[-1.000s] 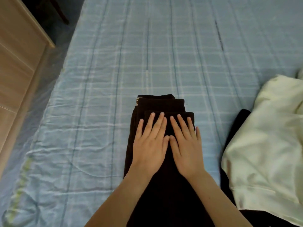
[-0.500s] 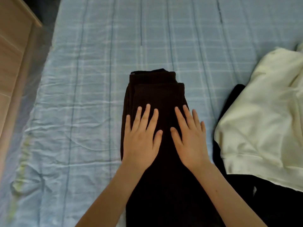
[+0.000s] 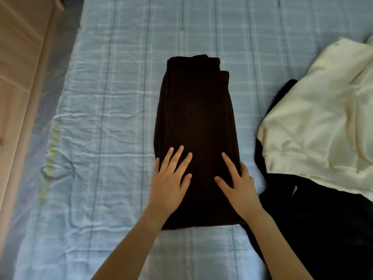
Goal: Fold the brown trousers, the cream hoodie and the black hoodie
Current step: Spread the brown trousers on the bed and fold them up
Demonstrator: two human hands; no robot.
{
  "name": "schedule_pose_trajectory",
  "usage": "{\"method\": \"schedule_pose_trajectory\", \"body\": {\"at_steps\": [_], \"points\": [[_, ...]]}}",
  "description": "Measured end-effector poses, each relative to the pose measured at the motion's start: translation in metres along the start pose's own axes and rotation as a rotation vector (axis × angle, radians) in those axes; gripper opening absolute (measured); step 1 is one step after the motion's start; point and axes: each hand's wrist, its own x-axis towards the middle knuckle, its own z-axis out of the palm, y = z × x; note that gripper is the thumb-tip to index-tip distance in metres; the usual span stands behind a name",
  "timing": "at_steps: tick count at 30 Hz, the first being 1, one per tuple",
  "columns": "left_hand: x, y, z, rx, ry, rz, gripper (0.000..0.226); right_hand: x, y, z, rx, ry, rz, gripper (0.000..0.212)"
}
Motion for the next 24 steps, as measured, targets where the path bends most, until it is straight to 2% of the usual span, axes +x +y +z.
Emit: {"method": "schedule_pose_trajectory", "body": {"at_steps": [2, 5, 6, 11, 18, 21, 24], "points": [[-0.040, 0.006, -0.002, -0.192, 0.013, -0.147, 0.054, -0.027, 0.011, -0.007, 0.185, -0.090, 0.078, 0.071], [-0.085, 0.021, -0.006, -0.633, 0.000, -0.522, 0.063, -0.052, 0.023, -0.013, 0.438, -0.144, 0.109, 0.076], [-0.092, 0.023, -0.008, -0.724, -0.008, -0.555, 0.066, -0.055, 0.025, -0.014, 0.500, -0.160, 0.106, 0.076], [-0.098, 0.016, -0.030, -0.946, -0.115, -0.519, 0.067, -0.075, 0.023, -0.020, 0.770, -0.163, 0.078, 0.073], [-0.205, 0.050, -0.076, -0.923, -0.167, -0.567, 0.065, -0.199, 0.012, -0.046, 0.689, -0.200, 0.099, 0.067], [-0.231, 0.067, -0.105, -0.945, -0.104, -0.565, 0.069, -0.232, 0.007, -0.059, 0.681, -0.093, 0.054, 0.059], [-0.219, 0.078, -0.130, -1.031, -0.035, -0.532, 0.065, -0.230, -0.007, -0.078, 0.667, 0.051, 0.011, 0.050]]}}
